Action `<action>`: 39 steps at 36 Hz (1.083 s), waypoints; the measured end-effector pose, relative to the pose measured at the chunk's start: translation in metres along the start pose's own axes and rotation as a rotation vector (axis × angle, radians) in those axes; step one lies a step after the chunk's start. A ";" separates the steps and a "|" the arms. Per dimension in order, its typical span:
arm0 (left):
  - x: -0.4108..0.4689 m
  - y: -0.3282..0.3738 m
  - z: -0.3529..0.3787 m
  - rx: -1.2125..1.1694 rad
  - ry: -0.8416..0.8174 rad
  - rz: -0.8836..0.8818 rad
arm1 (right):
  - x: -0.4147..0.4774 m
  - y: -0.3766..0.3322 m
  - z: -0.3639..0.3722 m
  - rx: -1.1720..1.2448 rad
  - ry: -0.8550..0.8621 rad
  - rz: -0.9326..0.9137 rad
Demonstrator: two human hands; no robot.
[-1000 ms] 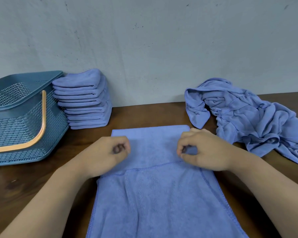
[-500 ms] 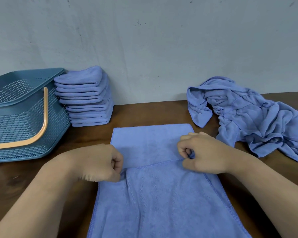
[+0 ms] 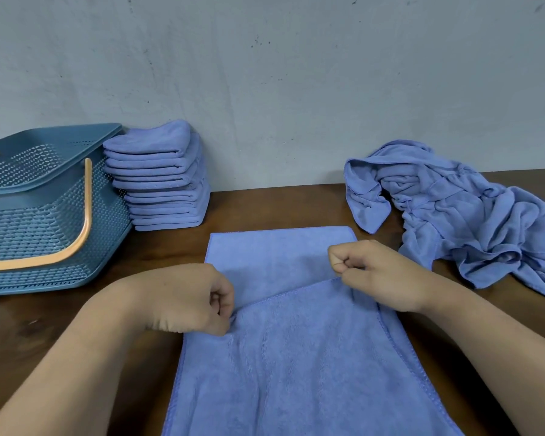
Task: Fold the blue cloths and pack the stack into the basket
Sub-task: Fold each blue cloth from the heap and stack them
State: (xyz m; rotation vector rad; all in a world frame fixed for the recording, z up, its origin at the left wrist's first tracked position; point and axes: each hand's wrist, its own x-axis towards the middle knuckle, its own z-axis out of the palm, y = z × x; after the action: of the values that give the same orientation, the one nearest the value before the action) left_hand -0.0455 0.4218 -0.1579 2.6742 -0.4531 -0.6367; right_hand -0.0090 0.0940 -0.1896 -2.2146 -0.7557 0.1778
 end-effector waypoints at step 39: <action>0.033 -0.028 -0.005 -0.697 0.650 -0.011 | 0.012 0.016 -0.004 0.319 0.494 0.311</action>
State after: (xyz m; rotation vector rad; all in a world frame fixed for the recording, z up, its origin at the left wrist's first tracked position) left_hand -0.0091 0.4355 -0.1771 2.0384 -0.0154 0.0977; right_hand 0.0094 0.0898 -0.1967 -1.9392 -0.1014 -0.0928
